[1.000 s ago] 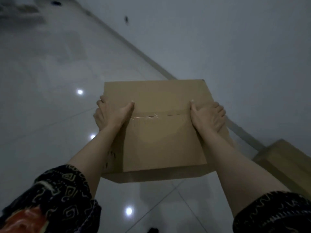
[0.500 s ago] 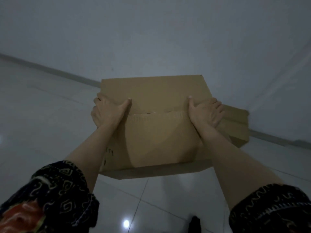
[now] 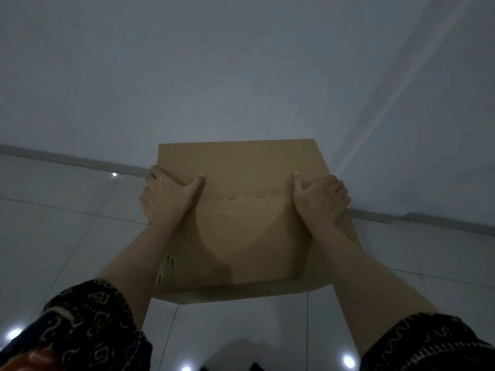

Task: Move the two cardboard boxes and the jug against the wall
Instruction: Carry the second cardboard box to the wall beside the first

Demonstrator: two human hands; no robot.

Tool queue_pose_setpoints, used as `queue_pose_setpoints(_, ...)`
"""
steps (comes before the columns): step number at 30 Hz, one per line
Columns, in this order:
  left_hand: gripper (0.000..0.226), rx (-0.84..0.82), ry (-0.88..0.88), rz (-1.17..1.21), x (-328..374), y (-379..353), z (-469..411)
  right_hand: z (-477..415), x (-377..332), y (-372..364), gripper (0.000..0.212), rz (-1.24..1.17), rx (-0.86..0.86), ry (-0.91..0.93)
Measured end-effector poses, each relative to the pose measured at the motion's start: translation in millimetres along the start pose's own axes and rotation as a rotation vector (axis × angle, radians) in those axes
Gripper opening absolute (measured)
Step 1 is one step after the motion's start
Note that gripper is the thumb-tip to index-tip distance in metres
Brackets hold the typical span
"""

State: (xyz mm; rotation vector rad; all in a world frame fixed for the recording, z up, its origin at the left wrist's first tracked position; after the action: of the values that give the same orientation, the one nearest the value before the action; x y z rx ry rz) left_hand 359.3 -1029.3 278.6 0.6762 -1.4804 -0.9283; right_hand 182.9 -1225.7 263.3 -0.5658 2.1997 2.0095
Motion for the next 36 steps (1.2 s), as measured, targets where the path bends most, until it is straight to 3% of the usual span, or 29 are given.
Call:
queue_pose_setpoints(10,0.102,0.012,-0.036,-0.079,20.9,-22.7,-77.2,-46.6,-48.6,-52.5,0.085,0.002,-0.039,-0.037)
queue_pose_setpoints(24,0.1,0.013,-0.059,-0.096,-96.5,0.0,-277.1,-2.0,-246.3,-176.8,0.088,-0.03,-0.069,-0.029)
queue_pose_setpoints(31,0.101,-0.003,-0.074,-0.125,-147.3,-44.7,-322.6,17.0,-264.9,-252.8,0.091,0.006,-0.114,-0.042)
queue_pose_setpoints(36,0.099,-0.018,-0.083,-0.123,-189.9,-120.4,-333.8,24.7,-244.4,-333.0,0.092,0.018,-0.119,-0.072)
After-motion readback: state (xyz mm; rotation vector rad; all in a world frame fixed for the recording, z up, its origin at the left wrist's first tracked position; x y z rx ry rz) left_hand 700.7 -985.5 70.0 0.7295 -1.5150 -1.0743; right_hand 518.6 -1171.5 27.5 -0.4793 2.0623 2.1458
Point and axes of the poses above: each hand's wrist, its own z-axis away from the middle knuckle, its own y-axis out of the back of the hand, x = y × z, the point moved 2 cm from there along -z, towards the middle knuckle, and after that the axes turned 3 degrees about x, right-handed, at the moved point
